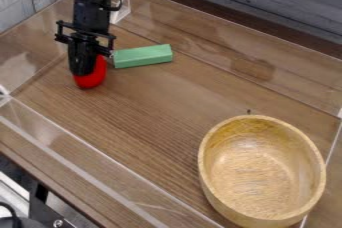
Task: Move the red object to the left side of the table
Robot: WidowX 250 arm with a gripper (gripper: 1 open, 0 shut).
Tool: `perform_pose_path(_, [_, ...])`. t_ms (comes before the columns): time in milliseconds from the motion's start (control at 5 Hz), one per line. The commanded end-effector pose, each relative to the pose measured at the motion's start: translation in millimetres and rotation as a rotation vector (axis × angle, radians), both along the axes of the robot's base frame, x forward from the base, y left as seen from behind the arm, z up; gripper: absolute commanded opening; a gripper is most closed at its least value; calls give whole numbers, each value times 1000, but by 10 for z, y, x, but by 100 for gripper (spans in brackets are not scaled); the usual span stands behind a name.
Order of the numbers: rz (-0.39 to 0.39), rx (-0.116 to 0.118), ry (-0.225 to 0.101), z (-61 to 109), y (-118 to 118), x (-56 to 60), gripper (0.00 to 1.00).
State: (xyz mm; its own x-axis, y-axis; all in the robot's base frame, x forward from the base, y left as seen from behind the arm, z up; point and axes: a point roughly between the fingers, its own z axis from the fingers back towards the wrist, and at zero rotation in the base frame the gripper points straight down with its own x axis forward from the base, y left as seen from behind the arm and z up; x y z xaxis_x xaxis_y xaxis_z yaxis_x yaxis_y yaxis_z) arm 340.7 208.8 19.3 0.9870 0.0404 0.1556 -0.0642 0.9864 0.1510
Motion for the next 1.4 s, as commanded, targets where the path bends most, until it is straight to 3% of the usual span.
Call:
perform_pose_path(0, [0,2,-10,52,-15,25,0])
perform_pose_path(1200, [15,-18,2,103,6,68,0])
